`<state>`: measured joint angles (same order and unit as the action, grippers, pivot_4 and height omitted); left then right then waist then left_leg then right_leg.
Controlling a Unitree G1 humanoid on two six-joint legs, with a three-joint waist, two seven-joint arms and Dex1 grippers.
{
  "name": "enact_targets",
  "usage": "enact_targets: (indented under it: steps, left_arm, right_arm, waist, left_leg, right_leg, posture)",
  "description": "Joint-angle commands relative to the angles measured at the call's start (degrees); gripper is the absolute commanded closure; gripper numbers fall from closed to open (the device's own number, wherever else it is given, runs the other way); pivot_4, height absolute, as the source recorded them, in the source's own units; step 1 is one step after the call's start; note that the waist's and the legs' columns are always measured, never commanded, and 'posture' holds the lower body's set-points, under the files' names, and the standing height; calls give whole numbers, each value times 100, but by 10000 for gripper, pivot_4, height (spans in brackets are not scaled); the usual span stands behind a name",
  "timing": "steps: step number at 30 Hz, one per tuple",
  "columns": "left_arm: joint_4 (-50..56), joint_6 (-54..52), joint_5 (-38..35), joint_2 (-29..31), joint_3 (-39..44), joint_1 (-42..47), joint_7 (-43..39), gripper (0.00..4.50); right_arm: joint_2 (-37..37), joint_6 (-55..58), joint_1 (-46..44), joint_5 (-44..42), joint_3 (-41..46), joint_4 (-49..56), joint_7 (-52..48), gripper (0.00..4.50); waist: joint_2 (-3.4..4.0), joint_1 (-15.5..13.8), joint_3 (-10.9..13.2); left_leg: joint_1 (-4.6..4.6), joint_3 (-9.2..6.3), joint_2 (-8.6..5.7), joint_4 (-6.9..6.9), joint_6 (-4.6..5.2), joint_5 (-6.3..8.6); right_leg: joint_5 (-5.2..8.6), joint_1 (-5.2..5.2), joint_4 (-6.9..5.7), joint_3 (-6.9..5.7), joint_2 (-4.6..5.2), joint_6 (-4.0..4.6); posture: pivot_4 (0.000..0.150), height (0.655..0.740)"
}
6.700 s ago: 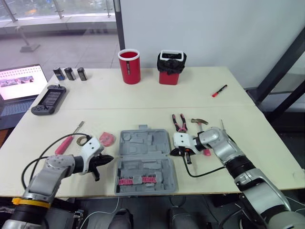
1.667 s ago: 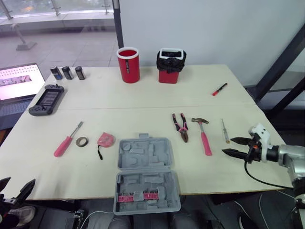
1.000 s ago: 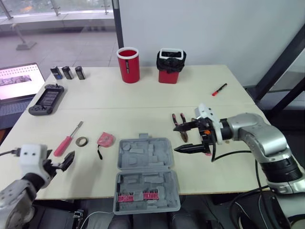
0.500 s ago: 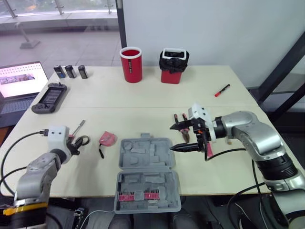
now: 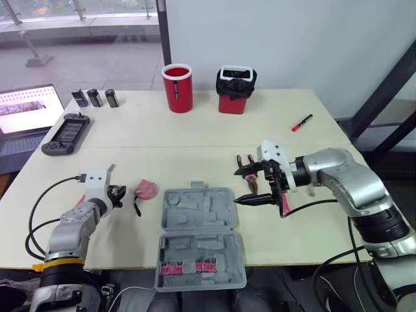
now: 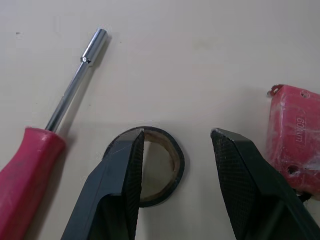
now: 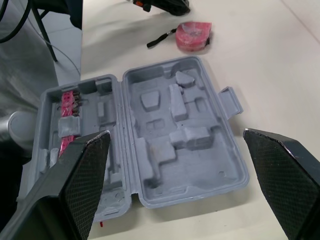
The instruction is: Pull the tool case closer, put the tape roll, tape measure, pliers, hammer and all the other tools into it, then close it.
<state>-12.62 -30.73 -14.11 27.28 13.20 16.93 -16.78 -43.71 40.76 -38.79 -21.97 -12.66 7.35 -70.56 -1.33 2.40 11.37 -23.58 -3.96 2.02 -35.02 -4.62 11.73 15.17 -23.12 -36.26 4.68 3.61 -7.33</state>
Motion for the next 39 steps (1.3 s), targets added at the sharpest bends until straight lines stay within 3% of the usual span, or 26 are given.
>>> enact_targets:
  steps: [1, 4, 7, 15, 21, 29, 36, 39]
  left_arm:
    - [46, 56, 48, 19, 113, 83, 94, 22698]
    - [100, 6, 34, -1, 136, 36, 130, 31090]
    - [156, -26, -5, -28, 171, -13, 160, 44654]
    - [484, -123, -41, 116, 386, -103, 237, 44654]
    - [1483, -753, -124, 446, 171, -139, -68, 44654]
    - [2328, -749, -361, 1414, -1314, 239, -2379, 44654]
    - [1503, -27, -336, 1599, -2453, 1166, -4486, 44654]
    - [739, 434, -63, 1512, -2733, 1516, -4886, 44654]
  right_arm:
    - [5, 54, -174, -53, 105, 174, 68, 0]
    - [-3, 97, -188, -52, 93, 211, 108, 0]
    - [4, 130, -210, -41, 77, 221, 146, 0]
    - [37, 124, -254, -4, 25, 162, 194, 0]
    - [61, 88, -248, 33, 12, 117, 197, 0]
    - [50, 179, -11, -49, 88, 309, 291, 0]
    - [41, 362, 452, -184, 356, 788, 619, 0]
    - [108, 450, 593, -239, 427, 966, 863, 0]
  waist:
    - [0, 3, 0]
    - [0, 3, 0]
    - [0, 1, 0]
    - [0, 3, 0]
    - [0, 4, 0]
    - [1, 4, 1]
    - [2, 6, 1]
    - [2, 28, 1]
  left_leg:
    - [0, 0, 0, -1, 0, 0]
    - [0, 0, 0, -1, 0, 0]
    - [0, -1, 0, -1, 0, 0]
    - [0, -1, 0, -1, 0, 0]
    - [0, -1, 0, -1, 0, 0]
    - [-2, 1, -1, -1, -1, 0]
    - [-4, 0, 0, 0, 0, -1]
    - [-6, 1, 1, -2, 0, -1]
  right_leg:
    - [0, 0, 0, 0, 0, 0]
    - [0, 0, 0, 0, 0, -1]
    - [0, 0, 0, 0, 0, -1]
    - [-1, 0, 0, 0, 0, -1]
    - [-1, 0, 0, -1, 0, -1]
    - [10, 0, 1, 0, 1, 18]
    - [11, -3, 0, 0, -2, 18]
    - [11, -4, 0, 1, -2, 18]
  posture:
    - [1500, 7400]
    - [1500, 7400]
    - [1500, 7400]
    - [1500, 7400]
    - [1500, 7400]
    - [1500, 7400]
    - [1500, 7400]
    - [1500, 7400]
